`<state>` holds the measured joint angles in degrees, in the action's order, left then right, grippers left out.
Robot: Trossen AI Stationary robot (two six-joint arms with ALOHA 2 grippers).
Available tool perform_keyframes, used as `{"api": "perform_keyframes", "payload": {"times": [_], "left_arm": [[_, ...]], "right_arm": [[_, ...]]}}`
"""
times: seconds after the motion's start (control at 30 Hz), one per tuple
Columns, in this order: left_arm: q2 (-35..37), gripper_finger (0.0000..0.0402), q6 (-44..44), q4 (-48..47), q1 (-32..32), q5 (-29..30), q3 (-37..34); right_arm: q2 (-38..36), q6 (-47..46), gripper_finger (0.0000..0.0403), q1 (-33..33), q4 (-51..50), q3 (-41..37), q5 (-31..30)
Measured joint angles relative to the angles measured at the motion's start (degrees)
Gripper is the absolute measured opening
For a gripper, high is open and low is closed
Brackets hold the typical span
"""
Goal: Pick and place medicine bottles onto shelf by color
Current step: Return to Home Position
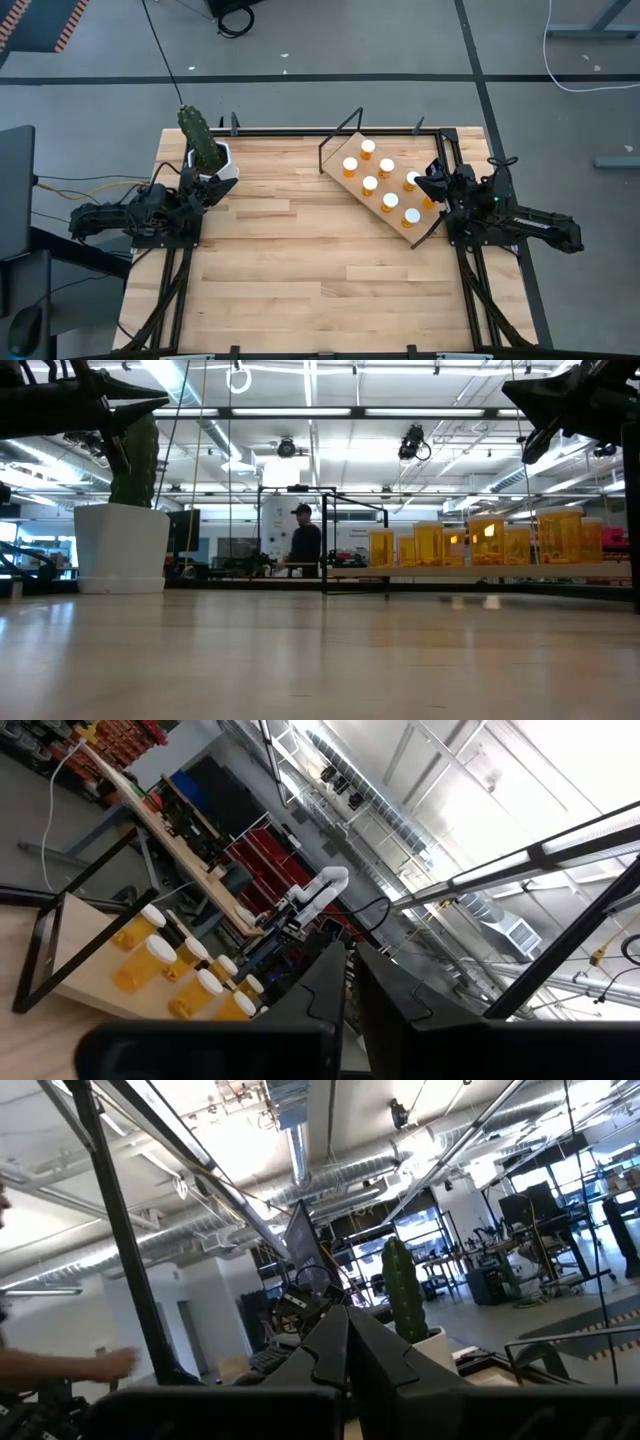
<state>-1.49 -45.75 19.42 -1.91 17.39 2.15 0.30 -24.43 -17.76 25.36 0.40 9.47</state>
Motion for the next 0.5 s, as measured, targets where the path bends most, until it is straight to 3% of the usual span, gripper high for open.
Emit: {"api": "perform_keyframes", "payload": {"times": [0.5], "left_arm": [[0.0, 0.0035, 0.0, 0.0, 0.0, 0.0, 0.0]], "right_arm": [[0.0, 0.0, 0.0017, 0.0, 0.0, 0.0, 0.0]]}}
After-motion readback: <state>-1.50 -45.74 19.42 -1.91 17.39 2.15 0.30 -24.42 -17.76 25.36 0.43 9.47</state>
